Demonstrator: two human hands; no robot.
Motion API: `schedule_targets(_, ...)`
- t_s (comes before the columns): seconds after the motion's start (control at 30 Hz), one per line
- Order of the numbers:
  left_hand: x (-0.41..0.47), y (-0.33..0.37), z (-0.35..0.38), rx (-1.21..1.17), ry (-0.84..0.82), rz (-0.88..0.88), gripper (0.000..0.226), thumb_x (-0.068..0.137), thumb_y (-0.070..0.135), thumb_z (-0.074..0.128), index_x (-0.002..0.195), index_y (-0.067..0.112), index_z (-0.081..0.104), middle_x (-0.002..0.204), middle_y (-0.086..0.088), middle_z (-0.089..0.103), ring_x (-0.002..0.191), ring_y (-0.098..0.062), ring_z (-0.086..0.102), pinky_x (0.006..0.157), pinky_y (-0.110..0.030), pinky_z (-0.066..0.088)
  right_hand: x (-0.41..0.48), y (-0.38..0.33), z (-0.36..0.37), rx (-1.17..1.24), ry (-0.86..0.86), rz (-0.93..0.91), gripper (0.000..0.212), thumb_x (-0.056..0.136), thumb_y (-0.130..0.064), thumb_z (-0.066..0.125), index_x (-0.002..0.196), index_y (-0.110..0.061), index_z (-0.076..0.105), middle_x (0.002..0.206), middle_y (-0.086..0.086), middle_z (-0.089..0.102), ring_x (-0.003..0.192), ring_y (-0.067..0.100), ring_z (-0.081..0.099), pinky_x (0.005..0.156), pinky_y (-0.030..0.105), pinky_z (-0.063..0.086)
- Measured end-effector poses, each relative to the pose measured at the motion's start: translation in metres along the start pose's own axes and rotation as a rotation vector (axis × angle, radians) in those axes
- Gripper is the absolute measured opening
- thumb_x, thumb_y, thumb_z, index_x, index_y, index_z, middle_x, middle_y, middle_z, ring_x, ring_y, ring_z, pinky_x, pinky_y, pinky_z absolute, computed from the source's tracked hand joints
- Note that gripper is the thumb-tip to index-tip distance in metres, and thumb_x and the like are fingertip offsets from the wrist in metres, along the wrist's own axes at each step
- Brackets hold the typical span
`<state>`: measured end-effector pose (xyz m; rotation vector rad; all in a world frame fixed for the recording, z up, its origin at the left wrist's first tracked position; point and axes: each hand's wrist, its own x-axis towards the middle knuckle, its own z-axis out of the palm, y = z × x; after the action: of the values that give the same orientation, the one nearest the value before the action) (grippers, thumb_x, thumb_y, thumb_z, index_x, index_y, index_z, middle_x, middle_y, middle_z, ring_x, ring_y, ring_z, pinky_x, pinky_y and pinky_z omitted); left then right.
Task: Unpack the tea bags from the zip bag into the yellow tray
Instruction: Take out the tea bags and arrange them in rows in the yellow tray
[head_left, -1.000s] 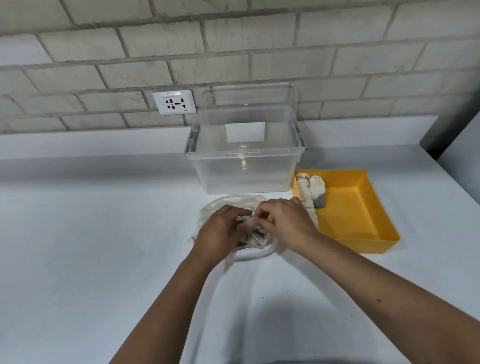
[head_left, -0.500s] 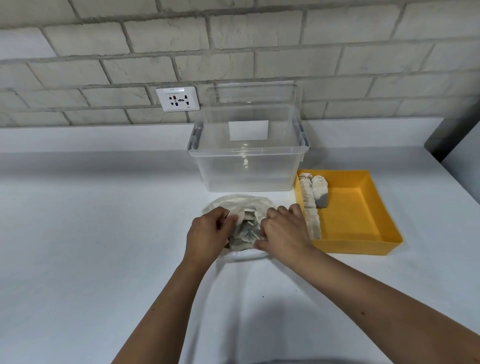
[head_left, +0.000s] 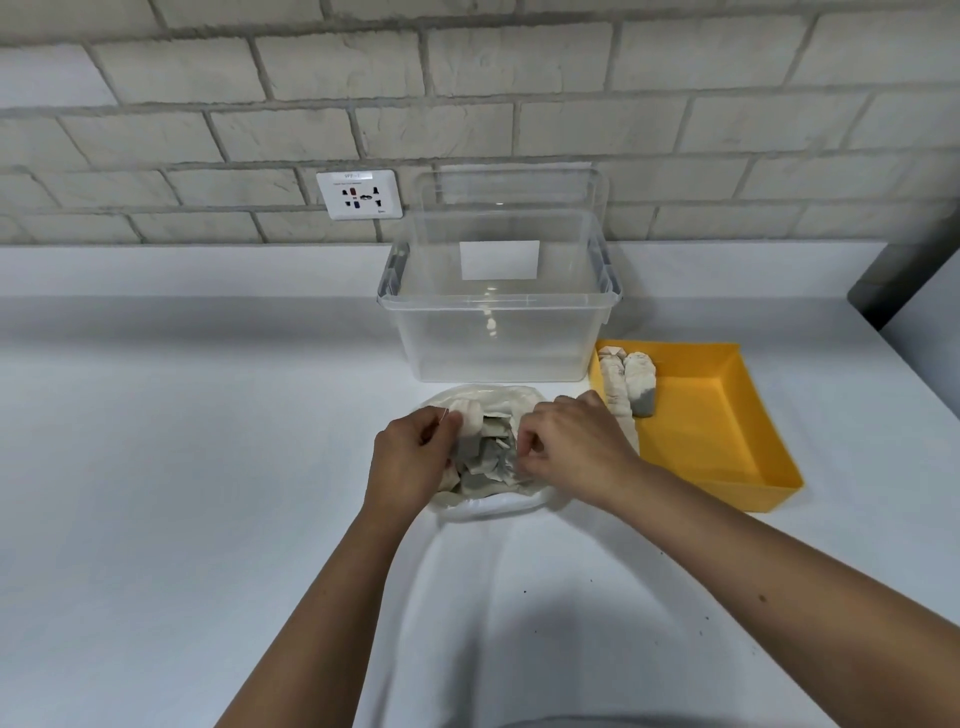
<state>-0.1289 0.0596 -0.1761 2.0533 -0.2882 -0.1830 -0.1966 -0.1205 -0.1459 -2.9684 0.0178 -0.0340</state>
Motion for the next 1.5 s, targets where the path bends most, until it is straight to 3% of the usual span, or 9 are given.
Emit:
schedule_targets(0.2,0.0,-0.004,0.0,-0.007,-0.053,-0.063,0.04,0.096,0.038,0.057,0.072,0.006,0.058,0.062,-0.005,0.052,0.076,-0.041,0.065,0.067,-0.033,0.047,-0.002,-0.002,0.029,-0.34,-0.027,0.002,0.021,0.088,-0.031,0.057,0.101,-0.02,0.069,0.107,0.0,0.059,0.106,0.023,0.049,0.088,0.039,0.029)
schedule_targets(0.33,-0.001,-0.006,-0.007,-0.092,-0.06,-0.095,0.036,0.088,0.047,0.057,0.076,0.015,0.069,0.07,-0.01,0.065,0.073,-0.032,0.066,0.081,-0.048,0.06,-0.003,0.002,0.003,-0.02,0.02,-0.072,0.016,0.088,-0.035,0.056,0.091,-0.022,0.064,0.095,-0.007,0.063,0.097,0.017,0.051,0.087,0.035,0.033)
schedule_targets(0.47,-0.003,0.007,-0.006,-0.29,-0.108,-0.19,0.024,0.098,0.023,0.06,0.085,0.009,0.075,0.081,-0.012,0.071,0.072,-0.024,0.07,0.076,-0.037,0.062,-0.011,-0.002,-0.032,0.294,-0.121,-0.176,0.009,0.095,-0.027,0.053,0.095,-0.019,0.052,0.08,-0.007,0.062,0.074,0.016,0.054,0.065,0.032,0.04)
schedule_targets(0.67,-0.012,0.031,0.0,-0.333,-0.323,-0.218,0.023,0.099,0.018,0.056,0.098,0.005,0.075,0.079,-0.011,0.067,0.066,-0.022,0.068,0.08,-0.042,0.062,0.007,0.0,-0.046,0.27,-0.185,-0.249,0.007,0.093,-0.027,0.061,0.099,-0.024,0.064,0.091,-0.011,0.059,0.083,0.004,0.053,0.075,0.027,0.045)
schedule_targets(0.8,-0.014,0.031,0.0,-0.324,-0.415,-0.206,0.024,0.098,0.025,0.06,0.097,0.007,0.076,0.09,-0.017,0.07,0.072,-0.026,0.068,0.085,-0.047,0.06,0.014,0.005,-0.053,0.285,-0.177,-0.174,0.02,0.079,-0.027,0.078,0.095,-0.024,0.067,0.081,-0.008,0.067,0.064,-0.002,0.055,0.06,0.013,0.039)
schedule_targets(0.97,-0.019,0.034,-0.004,-0.342,-0.527,-0.177,0.016,0.096,0.02,0.064,0.095,0.008,0.075,0.091,-0.013,0.074,0.081,-0.02,0.072,0.078,-0.033,0.062,0.02,0.003,-0.055,0.337,-0.137,-0.155,0.033,0.07,-0.023,0.085,0.095,-0.025,0.064,0.074,-0.006,0.069,0.065,-0.001,0.058,0.064,0.022,0.047)
schedule_targets(1.17,-0.029,0.026,0.005,-0.442,-0.343,-0.186,0.013,0.096,0.008,0.062,0.1,0.004,0.073,0.091,-0.011,0.078,0.083,-0.023,0.076,0.072,-0.027,0.062,0.006,0.01,-0.038,0.449,0.015,-0.007,0.029,0.071,-0.041,0.082,0.091,-0.026,0.069,0.077,-0.012,0.068,0.067,0.001,0.059,0.067,0.025,0.049)
schedule_targets(1.33,-0.048,0.023,0.016,-0.551,-0.286,-0.297,0.024,0.102,0.018,0.054,0.1,0.004,0.074,0.084,-0.009,0.078,0.078,-0.021,0.076,0.071,-0.031,0.063,-0.018,0.014,-0.014,0.675,-0.038,0.09,0.009,0.083,-0.025,0.076,0.09,-0.02,0.075,0.075,-0.009,0.069,0.064,-0.001,0.057,0.064,0.016,0.042)
schedule_targets(1.5,-0.055,0.021,0.026,-0.528,-0.342,-0.335,0.031,0.104,0.024,0.051,0.104,0.003,0.074,0.089,-0.016,0.076,0.076,-0.019,0.073,0.074,-0.036,0.063,-0.026,0.012,-0.004,0.69,-0.037,0.128,0.017,0.078,-0.02,0.08,0.093,-0.025,0.074,0.073,-0.007,0.064,0.06,-0.002,0.052,0.059,0.01,0.04)
